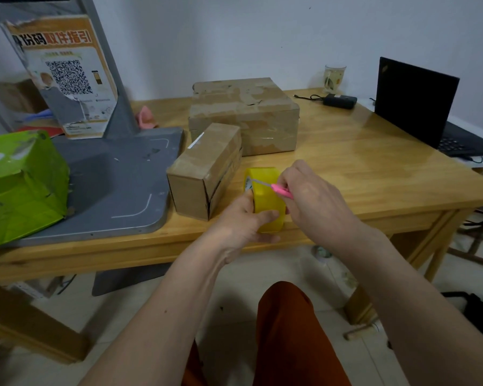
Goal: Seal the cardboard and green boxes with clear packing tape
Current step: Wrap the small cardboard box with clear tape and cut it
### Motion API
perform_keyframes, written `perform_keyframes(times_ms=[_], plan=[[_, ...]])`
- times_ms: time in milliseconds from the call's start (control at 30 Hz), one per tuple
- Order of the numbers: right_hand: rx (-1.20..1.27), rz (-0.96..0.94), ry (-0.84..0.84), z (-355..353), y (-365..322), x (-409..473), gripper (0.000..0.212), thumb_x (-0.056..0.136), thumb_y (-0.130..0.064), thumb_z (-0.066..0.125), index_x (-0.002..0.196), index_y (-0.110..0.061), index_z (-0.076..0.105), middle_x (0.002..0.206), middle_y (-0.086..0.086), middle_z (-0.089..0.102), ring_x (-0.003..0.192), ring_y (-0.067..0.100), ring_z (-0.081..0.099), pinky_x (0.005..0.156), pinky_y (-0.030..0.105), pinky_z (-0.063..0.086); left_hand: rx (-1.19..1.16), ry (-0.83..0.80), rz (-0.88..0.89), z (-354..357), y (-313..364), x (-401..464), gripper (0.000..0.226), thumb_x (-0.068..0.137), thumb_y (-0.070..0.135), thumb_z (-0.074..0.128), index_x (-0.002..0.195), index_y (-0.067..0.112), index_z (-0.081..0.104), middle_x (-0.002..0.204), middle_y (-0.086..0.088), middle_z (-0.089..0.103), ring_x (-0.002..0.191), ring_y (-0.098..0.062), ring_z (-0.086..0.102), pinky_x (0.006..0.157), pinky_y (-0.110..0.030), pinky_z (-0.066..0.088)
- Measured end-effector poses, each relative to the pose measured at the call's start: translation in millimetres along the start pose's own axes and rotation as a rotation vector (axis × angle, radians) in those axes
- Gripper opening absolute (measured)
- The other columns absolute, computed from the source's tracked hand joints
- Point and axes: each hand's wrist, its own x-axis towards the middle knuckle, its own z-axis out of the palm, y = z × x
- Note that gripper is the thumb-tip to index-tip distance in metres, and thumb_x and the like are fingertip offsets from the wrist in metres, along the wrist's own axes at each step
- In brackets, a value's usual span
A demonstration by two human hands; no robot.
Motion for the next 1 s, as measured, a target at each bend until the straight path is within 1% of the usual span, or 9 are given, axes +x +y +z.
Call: perform_keyframes(times_ms=[133, 200, 300, 433, 567, 633, 700, 800, 1000], plan=[[0.507, 0.272, 0.087, 0.5, 5.0, -2.7, 0.014, 0.099, -0.023, 0.051, 0.090, -0.013, 0.054, 0.076, -0.003, 0.058, 0.065, 0.004, 0.056, 0.060, 0.022, 0.043, -0.035, 0.042, -0.009, -1.7, -1.9, -1.9, 0.034, 0.095, -0.002, 0.055, 0.126, 0.012, 0.055, 0.112, -0.012, 0.068, 0.112, -0.026, 0.063, 0.090, -0.057, 0.053], [0.673, 0.370, 0.140, 1.1, 6.6, -2.6, 0.021, 0.096, -0.025, 0.056, 0.082, -0.010, 0.059, 0.063, -0.003, 0.059, 0.053, 0.001, 0.054, 0.054, 0.015, 0.044, -0.045, 0.058, -0.008, -2.5, -3.3, -1.7, 0.039, 0.094, 0.000, 0.058, 0.131, 0.009, 0.052, 0.114, -0.015, 0.067, 0.110, -0.024, 0.064, 0.086, -0.053, 0.056], [0.789, 0.425, 0.145, 7.1, 6.3, -2.9, 0.027, 0.095, -0.027, 0.057, 0.075, -0.010, 0.061, 0.059, -0.002, 0.059, 0.054, 0.007, 0.055, 0.058, 0.020, 0.048, -0.051, 0.092, 0.000, -1.1, -5.8, -0.6, 0.042, 0.090, 0.002, 0.065, 0.129, 0.011, 0.054, 0.112, -0.013, 0.068, 0.107, -0.025, 0.066, 0.079, -0.045, 0.060], [0.866, 0.397, 0.099, 16.4, 2.6, -3.1, 0.019, 0.092, -0.023, 0.063, 0.079, -0.009, 0.064, 0.058, -0.004, 0.059, 0.054, 0.002, 0.056, 0.057, 0.018, 0.049, -0.052, 0.183, 0.022, 3.0, -8.7, 3.0, 0.036, 0.085, 0.003, 0.071, 0.118, 0.014, 0.062, 0.110, -0.012, 0.071, 0.103, -0.025, 0.068, 0.068, -0.038, 0.061], [0.851, 0.463, 0.066, 24.0, 1.4, 1.2, 0.020, 0.077, -0.030, 0.079, 0.076, -0.014, 0.067, 0.067, 0.001, 0.067, 0.064, 0.012, 0.063, 0.065, 0.036, 0.053, -0.030, 0.232, 0.031, 8.6, -9.5, 9.8, 0.027, 0.082, 0.004, 0.076, 0.105, 0.015, 0.067, 0.088, 0.000, 0.074, 0.075, -0.008, 0.072, 0.054, -0.029, 0.058], [0.903, 0.494, 0.054, 26.6, 1.1, 1.9, 0.023, 0.074, -0.025, 0.083, 0.067, -0.016, 0.063, 0.059, -0.005, 0.064, 0.059, 0.010, 0.061, 0.059, 0.035, 0.052, -0.012, 0.240, 0.031, 10.7, -9.7, 11.2, 0.027, 0.081, 0.001, 0.076, 0.100, 0.017, 0.065, 0.083, 0.003, 0.071, 0.066, -0.004, 0.070, 0.050, -0.026, 0.056], [1.005, 0.510, 0.021, 27.8, 1.1, 1.3, 0.028, 0.078, -0.018, 0.079, 0.061, -0.009, 0.058, 0.049, -0.010, 0.056, 0.047, 0.001, 0.052, 0.049, 0.020, 0.043, 0.006, 0.230, 0.043, 7.1, -10.6, 10.2, 0.034, 0.077, 0.000, 0.079, 0.105, 0.014, 0.064, 0.088, 0.001, 0.072, 0.070, -0.006, 0.071, 0.052, -0.026, 0.056], [1.113, 0.539, -0.018, 26.4, 1.9, 0.8, 0.032, 0.085, -0.021, 0.072, 0.078, 0.009, 0.063, 0.059, 0.004, 0.055, 0.043, 0.001, 0.047, 0.043, 0.014, 0.036, 0.021, 0.179, 0.057, -5.2, -15.5, 5.6, 0.050, 0.074, -0.007, 0.078, 0.117, 0.011, 0.062, 0.099, -0.005, 0.072, 0.083, -0.014, 0.073, 0.061, -0.028, 0.059], [1.055, 0.639, 0.010, 27.4, 3.7, 9.8, 0.034, 0.097, -0.033, 0.055, 0.083, -0.005, 0.067, 0.067, 0.007, 0.055, 0.044, 0.004, 0.042, 0.036, 0.014, 0.028, 0.200, 0.162, 0.162, -17.0, -29.7, 2.1, 0.042, 0.081, 0.000, 0.074, 0.118, 0.018, 0.063, 0.112, -0.006, 0.070, 0.100, -0.018, 0.067, 0.078, -0.030, 0.059]])
